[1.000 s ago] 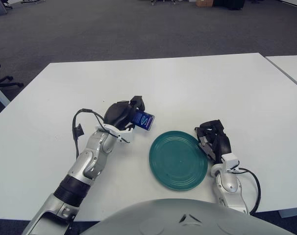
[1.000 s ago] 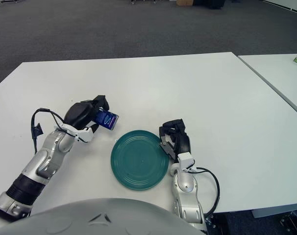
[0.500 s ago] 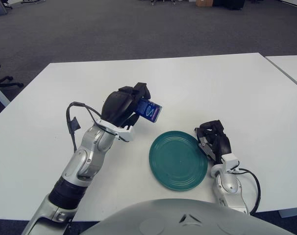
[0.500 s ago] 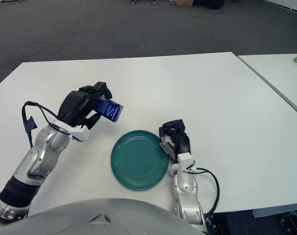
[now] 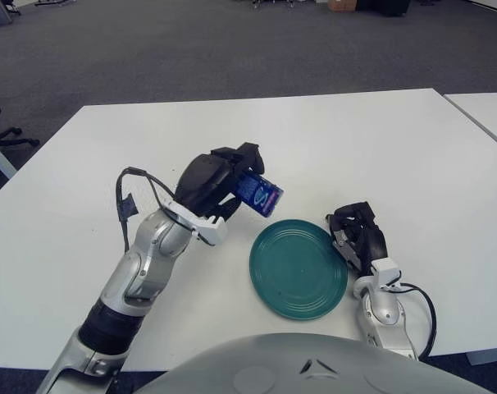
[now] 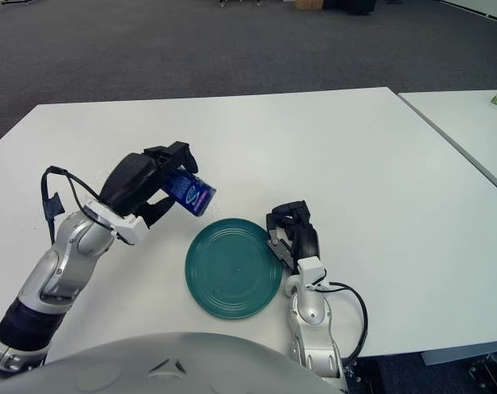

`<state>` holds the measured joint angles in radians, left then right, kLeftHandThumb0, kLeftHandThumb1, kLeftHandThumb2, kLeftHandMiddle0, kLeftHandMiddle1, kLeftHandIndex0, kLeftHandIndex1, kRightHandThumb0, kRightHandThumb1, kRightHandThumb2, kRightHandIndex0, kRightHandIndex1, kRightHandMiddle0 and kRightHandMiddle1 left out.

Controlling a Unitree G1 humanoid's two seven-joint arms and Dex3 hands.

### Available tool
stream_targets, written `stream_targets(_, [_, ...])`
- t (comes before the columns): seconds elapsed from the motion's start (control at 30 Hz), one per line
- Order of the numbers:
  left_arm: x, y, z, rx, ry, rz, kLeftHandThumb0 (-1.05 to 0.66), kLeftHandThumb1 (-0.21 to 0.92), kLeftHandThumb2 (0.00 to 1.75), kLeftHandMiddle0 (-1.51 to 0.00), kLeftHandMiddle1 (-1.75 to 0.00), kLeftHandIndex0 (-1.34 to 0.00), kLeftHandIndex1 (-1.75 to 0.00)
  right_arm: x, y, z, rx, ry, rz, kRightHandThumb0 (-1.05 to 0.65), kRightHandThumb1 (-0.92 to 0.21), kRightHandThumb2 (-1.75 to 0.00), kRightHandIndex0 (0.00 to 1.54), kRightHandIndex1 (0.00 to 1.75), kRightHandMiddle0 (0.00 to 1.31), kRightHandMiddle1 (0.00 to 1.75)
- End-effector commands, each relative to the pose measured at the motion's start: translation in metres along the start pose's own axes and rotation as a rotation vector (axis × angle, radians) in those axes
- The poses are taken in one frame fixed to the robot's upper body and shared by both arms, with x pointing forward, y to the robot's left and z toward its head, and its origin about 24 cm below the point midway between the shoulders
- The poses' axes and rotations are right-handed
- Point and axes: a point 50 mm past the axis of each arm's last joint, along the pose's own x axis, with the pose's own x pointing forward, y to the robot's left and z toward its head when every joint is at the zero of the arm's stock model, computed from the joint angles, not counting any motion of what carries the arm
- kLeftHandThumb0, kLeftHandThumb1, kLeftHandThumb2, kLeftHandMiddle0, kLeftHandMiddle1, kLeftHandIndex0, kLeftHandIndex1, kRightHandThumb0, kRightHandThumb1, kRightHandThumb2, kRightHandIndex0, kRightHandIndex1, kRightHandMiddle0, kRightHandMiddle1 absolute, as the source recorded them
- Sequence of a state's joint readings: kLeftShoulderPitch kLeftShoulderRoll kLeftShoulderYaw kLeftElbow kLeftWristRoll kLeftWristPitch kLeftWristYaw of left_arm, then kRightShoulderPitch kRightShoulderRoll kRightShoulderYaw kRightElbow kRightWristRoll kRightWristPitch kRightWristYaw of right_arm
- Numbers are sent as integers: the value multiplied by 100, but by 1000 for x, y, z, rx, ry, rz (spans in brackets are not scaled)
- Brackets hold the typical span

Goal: Put the gum into the plate.

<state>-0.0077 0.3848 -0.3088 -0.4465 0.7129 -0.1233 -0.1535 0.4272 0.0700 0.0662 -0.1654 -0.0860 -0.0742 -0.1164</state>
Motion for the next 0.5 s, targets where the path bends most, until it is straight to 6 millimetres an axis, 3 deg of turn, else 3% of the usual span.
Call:
stream_targets(0.0, [-2, -8, 7, -15, -36, -32, 0, 0, 169, -83, -175, -64, -175, -9, -5, -27, 9, 148, -19, -35, -92, -53, 43, 82, 19, 175])
stream_targets(0.27, [-4, -26, 24, -88, -92, -139, 0, -4, 172, -85, -175, -67, -174, -8, -7, -31, 18, 159, -67, -35, -92, -52, 44, 86, 19, 175])
stream_targets(0.47, [-7, -29, 29, -118, -133, -234, 0, 1, 165, -83, -171, -62, -175, -7, -8, -28, 7, 161, -99, -35, -92, -52, 42, 92, 19, 175])
